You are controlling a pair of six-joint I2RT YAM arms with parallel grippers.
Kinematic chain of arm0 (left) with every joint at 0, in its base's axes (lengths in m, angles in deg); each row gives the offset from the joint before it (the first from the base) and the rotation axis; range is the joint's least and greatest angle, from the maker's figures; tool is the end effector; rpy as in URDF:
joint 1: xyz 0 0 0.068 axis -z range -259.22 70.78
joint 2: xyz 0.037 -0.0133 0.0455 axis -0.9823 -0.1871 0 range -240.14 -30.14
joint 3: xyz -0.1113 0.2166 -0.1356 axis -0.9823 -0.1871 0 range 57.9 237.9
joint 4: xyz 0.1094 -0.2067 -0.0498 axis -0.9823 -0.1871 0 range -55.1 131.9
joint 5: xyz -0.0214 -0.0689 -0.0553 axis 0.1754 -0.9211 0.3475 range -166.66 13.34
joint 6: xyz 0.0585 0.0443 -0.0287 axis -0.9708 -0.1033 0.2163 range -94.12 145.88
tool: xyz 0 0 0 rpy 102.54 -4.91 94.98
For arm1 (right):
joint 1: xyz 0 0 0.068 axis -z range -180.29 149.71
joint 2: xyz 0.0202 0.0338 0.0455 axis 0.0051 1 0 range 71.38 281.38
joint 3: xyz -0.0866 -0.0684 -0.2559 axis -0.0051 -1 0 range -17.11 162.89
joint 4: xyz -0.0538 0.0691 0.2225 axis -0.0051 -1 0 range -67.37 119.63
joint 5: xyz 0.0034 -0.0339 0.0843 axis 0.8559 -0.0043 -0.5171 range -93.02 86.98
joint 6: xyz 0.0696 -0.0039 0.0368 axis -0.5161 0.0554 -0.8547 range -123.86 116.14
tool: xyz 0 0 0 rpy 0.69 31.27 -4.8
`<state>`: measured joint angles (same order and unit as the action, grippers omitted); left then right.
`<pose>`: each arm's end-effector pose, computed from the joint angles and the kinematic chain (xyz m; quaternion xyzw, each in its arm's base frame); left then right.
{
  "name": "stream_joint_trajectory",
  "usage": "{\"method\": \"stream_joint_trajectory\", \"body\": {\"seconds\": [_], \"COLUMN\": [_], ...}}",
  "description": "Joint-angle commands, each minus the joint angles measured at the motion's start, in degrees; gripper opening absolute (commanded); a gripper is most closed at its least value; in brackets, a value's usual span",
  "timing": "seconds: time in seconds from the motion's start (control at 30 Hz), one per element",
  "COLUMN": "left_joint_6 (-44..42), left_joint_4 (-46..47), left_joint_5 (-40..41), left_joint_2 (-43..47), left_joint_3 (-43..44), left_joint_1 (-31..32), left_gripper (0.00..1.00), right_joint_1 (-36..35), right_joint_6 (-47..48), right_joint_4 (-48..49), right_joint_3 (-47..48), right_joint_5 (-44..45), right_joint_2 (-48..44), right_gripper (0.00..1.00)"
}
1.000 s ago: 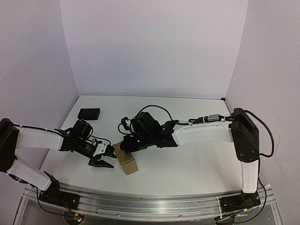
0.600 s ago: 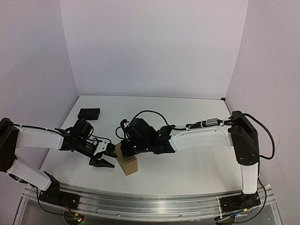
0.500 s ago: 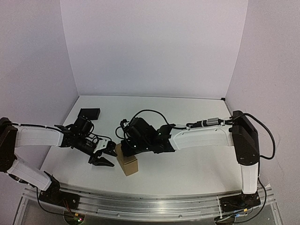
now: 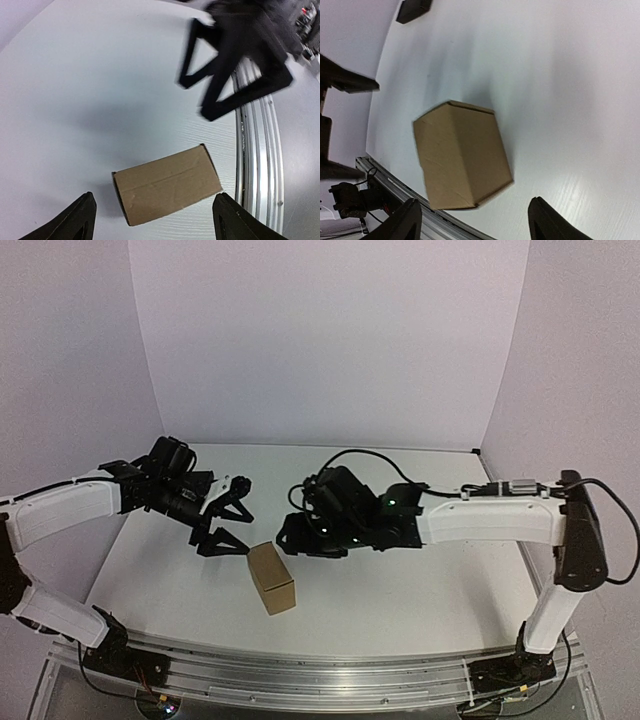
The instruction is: Fold the paper box
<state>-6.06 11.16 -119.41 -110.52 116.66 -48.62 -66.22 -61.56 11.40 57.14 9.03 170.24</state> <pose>0.2158 -0.1810 0.2563 0.5580 0.6924 -0.3414 0.3044 0.1721 0.3506 0.2476 -0.0235 0.9121 0.3052 0.2727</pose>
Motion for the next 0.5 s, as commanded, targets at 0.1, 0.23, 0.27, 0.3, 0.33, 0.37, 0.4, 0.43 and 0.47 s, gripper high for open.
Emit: {"method": "stream_joint_trajectory", "body": {"seconds": [0.1, 0.23, 0.27, 0.3, 0.33, 0.37, 0.4, 0.43, 0.47], "left_joint_6": [19.2, 19.0, 19.3, 19.5, 19.7, 19.9, 20.2, 20.3, 20.4], "left_joint_4": [-5.6, -4.0, -3.4, -2.2, -0.8, 0.7, 2.4, 3.2, 3.8], "left_joint_5": [2.7, 1.4, 0.8, -0.4, -1.4, -2.4, -3.3, -3.3, -3.0], "left_joint_2": [-8.6, -11.7, -12.4, -12.7, -12.8, -12.6, -12.6, -12.7, -13.0], "left_joint_3": [5.1, 5.3, 5.1, 4.7, 4.1, 3.2, 2.5, 2.1, 1.9], "left_joint_1": [-0.3, -0.4, -0.4, -0.4, -0.4, -0.4, -0.4, -0.4, -0.4], "left_gripper": [0.90, 0.84, 0.82, 0.80, 0.78, 0.76, 0.75, 0.73, 0.71], "right_joint_1": [-2.8, -2.8, -2.8, -2.8, -2.8, -2.7, -2.7, -2.7, -2.6], "right_joint_6": [-22.2, -23.9, -23.2, -22.6, -22.2, -21.8, -21.7, -21.7, -21.8], "right_joint_4": [5.9, 15.9, 17.2, 18.9, 20.2, 20.9, 21.6, 22.5, 23.5], "right_joint_3": [-6.5, -9.7, -9.6, -9.6, -9.5, -9.4, -9.5, -9.8, -10.2], "right_joint_5": [-7.0, -7.5, -7.2, -6.9, -6.7, -6.4, -6.3, -6.3, -6.3], "right_joint_2": [2.0, 3.9, 4.6, 5.2, 5.6, 6.0, 6.2, 6.4, 6.5], "right_gripper": [0.82, 0.82, 0.82, 0.82, 0.82, 0.82, 0.82, 0.81, 0.81]}}
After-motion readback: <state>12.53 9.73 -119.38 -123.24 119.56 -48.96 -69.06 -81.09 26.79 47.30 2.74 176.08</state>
